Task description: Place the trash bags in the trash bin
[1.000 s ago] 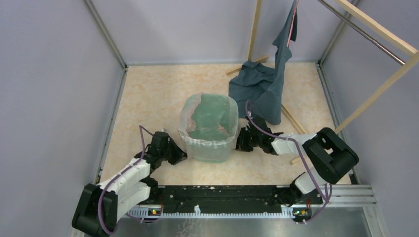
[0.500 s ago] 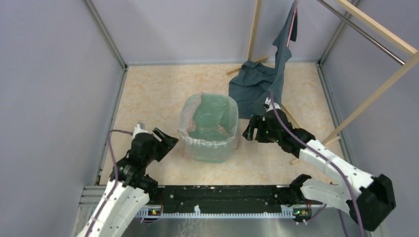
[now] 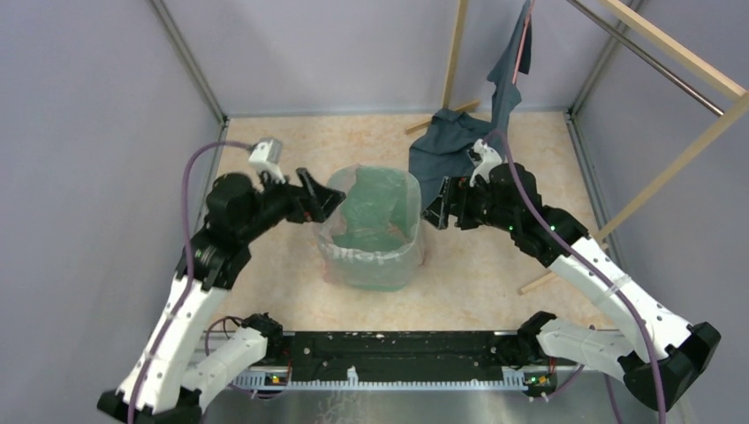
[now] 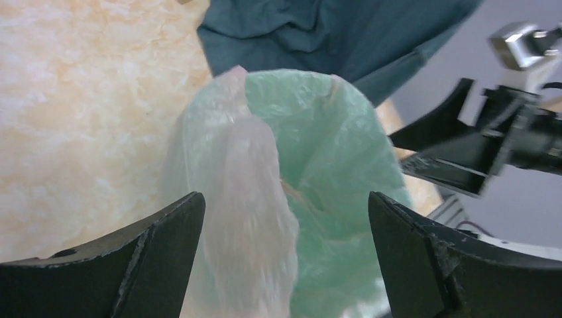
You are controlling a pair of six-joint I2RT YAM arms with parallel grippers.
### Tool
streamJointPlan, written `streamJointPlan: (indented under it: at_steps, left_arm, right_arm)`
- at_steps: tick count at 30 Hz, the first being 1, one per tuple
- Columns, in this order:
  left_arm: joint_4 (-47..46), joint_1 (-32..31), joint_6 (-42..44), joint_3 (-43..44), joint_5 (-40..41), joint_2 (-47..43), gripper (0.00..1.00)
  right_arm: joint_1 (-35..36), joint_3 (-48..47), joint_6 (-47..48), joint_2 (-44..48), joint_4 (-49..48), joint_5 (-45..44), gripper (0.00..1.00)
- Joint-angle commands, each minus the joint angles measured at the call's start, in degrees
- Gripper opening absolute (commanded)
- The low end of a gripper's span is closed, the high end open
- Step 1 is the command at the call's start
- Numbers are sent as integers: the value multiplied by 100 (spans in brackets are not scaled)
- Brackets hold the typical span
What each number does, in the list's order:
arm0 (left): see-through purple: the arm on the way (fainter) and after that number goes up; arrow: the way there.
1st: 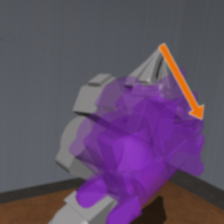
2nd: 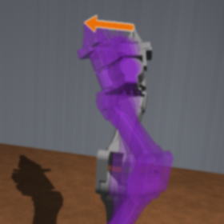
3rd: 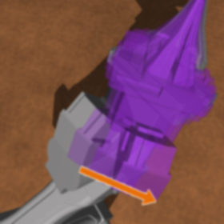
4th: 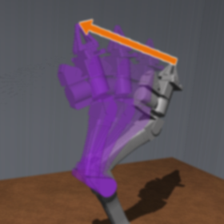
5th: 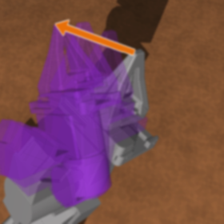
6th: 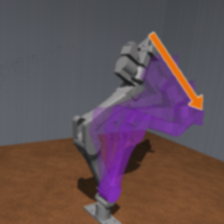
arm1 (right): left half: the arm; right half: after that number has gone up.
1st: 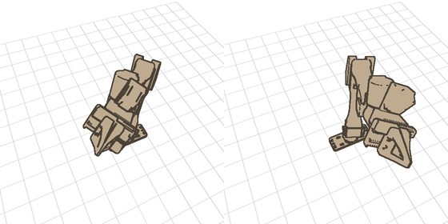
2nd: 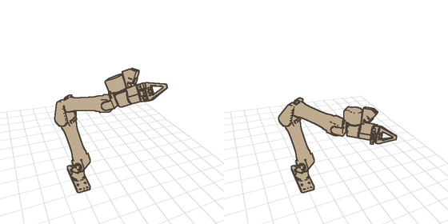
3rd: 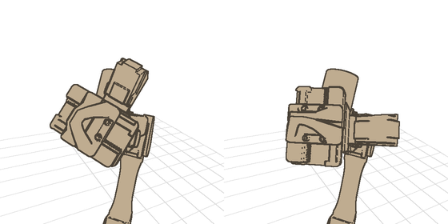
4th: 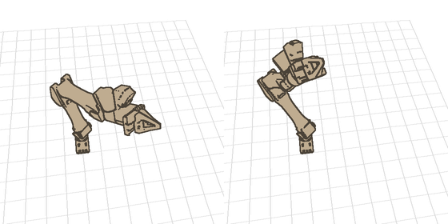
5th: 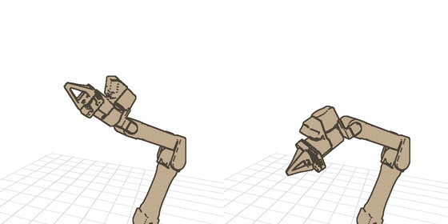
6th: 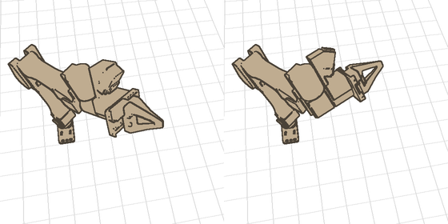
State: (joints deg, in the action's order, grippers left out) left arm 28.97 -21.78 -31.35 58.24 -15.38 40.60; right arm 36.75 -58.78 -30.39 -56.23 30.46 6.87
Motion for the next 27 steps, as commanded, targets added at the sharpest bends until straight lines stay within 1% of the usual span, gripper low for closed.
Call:
streamJointPlan:
  at_steps: [1, 4, 7, 8, 11, 13, 15, 18, 19, 21, 23, 24, 27]
  left_arm:
    - [484, -134, 1135, 619, 204, 1239, 99]
    - [488, -300, 1265, 708, 669, 1469, 99]
    - [569, -501, 1368, 715, 1185, 1574, 98]
    - [657, -546, 1376, 720, 1416, 1605, 96]
    - [941, -576, 1290, 699, 2080, 1651, 75]
    - [944, -575, 1217, 604, 2226, 1540, 62]
    - [882, -581, 1088, 517, 2337, 1372, 45]
    - [723, -581, 996, 396, 2446, 1149, 30]
    - [689, -581, 984, 364, 2447, 1110, 25]
    - [655, -577, 960, 326, 2398, 1117, 13]
    - [635, -577, 883, 279, 2302, 1162, 4]
    - [603, -577, 813, 248, 2232, 1182, 2]
    - [402, -581, 533, 74, 2088, 1116, 0]
  right_arm:
    - [58, -437, 113, -331, -163, 85, 86]
    - [138, -719, 188, -653, 73, -74, 86]
    - [188, -816, 275, -599, 155, -332, 86]
    - [186, -819, 313, -550, 199, -461, 87]
    - [190, -862, 435, -471, 421, -739, 87]
    - [186, -934, 484, -439, 564, -924, 87]
    - [191, -1038, 537, -402, 683, -1024, 87]
    - [187, -1361, 600, -380, 920, -1214, 87]
    - [191, -1478, 606, -376, 950, -1206, 87]
    - [188, -1625, 548, -407, 891, -991, 87]
    - [226, -1730, 421, -504, 751, -719, 87]
    - [308, -1786, 362, -591, 663, -566, 87]
    - [827, -2086, 336, -902, 544, -731, 87]
